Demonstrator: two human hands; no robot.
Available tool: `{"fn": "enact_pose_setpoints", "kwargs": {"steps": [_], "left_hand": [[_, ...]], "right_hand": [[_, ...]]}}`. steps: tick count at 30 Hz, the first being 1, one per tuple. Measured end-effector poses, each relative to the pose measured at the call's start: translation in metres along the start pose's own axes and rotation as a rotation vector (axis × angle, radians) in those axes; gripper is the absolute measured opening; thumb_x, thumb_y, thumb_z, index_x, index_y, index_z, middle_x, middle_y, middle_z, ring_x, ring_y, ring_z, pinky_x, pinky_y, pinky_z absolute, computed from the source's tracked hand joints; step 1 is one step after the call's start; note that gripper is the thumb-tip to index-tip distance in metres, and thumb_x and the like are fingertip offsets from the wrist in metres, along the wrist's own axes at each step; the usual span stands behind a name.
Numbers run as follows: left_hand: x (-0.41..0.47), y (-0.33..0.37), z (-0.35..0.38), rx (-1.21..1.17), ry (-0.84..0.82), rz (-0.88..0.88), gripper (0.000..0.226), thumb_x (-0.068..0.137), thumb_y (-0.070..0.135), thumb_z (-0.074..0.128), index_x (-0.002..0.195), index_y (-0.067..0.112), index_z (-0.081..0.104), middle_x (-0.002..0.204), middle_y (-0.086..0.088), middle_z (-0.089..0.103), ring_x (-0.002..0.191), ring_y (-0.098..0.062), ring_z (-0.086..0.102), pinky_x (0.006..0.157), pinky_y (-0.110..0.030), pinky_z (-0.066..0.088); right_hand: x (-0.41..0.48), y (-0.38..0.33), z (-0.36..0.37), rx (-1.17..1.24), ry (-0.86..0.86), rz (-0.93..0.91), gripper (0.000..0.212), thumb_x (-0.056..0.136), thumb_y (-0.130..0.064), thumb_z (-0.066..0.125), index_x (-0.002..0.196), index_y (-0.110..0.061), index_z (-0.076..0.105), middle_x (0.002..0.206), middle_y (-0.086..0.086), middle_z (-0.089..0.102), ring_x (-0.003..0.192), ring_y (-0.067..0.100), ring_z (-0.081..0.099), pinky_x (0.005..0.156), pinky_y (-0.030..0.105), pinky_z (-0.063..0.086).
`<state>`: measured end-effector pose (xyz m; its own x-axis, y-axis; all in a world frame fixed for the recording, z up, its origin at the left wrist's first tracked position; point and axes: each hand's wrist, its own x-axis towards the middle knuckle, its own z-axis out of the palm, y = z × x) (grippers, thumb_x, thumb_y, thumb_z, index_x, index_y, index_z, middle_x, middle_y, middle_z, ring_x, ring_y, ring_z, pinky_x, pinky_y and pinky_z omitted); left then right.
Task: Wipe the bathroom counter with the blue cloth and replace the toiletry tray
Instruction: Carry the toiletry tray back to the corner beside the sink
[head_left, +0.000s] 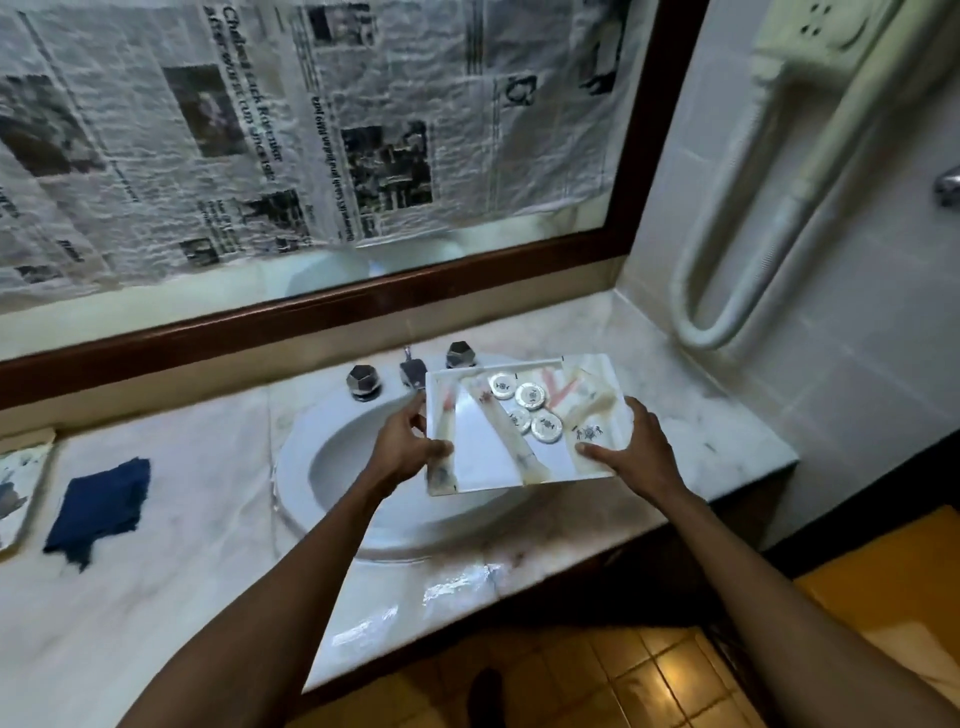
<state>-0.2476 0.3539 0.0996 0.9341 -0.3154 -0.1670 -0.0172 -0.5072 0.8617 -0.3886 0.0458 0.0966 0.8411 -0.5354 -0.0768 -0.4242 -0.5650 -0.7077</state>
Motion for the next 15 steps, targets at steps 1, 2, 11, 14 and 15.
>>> {"fn": "enact_pose_setpoints", "kwargs": {"steps": [1, 2, 11, 14, 15], "left_hand": [[0.014, 0.007, 0.008, -0.001, -0.018, 0.006, 0.087, 0.069, 0.011, 0.084, 0.146, 0.028, 0.047, 0.105, -0.005, 0.065, 0.097, -0.025, 0.064, 0.068, -0.027, 0.055], [0.031, 0.016, 0.017, 0.001, -0.039, 0.004, 0.088, 0.069, 0.010, 0.084, 0.147, 0.028, 0.046, 0.106, -0.006, 0.065, 0.097, -0.025, 0.065, 0.070, -0.028, 0.056], [0.163, 0.087, 0.064, 0.082, -0.101, 0.053, 0.096, 0.062, 0.022, 0.086, 0.148, 0.032, 0.045, 0.095, -0.011, 0.068, 0.085, -0.024, 0.066, 0.080, -0.039, 0.056], [0.195, 0.101, 0.072, 0.119, -0.091, 0.034, 0.081, 0.065, 0.022, 0.085, 0.140, 0.026, 0.056, 0.084, 0.001, 0.064, 0.078, -0.021, 0.063, 0.075, -0.036, 0.053], [0.208, 0.101, 0.076, 0.124, -0.089, 0.009, 0.080, 0.061, 0.026, 0.086, 0.136, 0.023, 0.058, 0.082, 0.003, 0.065, 0.078, -0.022, 0.064, 0.075, -0.037, 0.054]], "right_hand": [[0.011, 0.003, -0.006, -0.003, 0.014, 0.009, 0.111, 0.063, -0.054, 0.087, 0.151, -0.019, 0.029, 0.147, 0.010, 0.043, 0.132, 0.028, 0.046, 0.101, 0.036, 0.040], [0.026, 0.007, -0.013, -0.005, 0.028, 0.024, 0.110, 0.063, -0.053, 0.087, 0.151, -0.018, 0.029, 0.147, 0.010, 0.042, 0.133, 0.028, 0.046, 0.101, 0.036, 0.040], [0.142, 0.022, -0.057, -0.001, 0.095, 0.091, 0.111, 0.062, -0.057, 0.086, 0.150, -0.019, 0.030, 0.147, 0.011, 0.042, 0.135, 0.029, 0.043, 0.105, 0.038, 0.039], [0.177, 0.024, -0.063, 0.007, 0.093, 0.088, 0.108, 0.061, -0.059, 0.085, 0.148, -0.021, 0.033, 0.144, 0.010, 0.044, 0.133, 0.027, 0.044, 0.103, 0.038, 0.041], [0.190, 0.025, -0.062, 0.006, 0.088, 0.092, 0.106, 0.063, -0.057, 0.086, 0.147, -0.020, 0.034, 0.142, 0.011, 0.044, 0.133, 0.028, 0.044, 0.103, 0.038, 0.040]]}}
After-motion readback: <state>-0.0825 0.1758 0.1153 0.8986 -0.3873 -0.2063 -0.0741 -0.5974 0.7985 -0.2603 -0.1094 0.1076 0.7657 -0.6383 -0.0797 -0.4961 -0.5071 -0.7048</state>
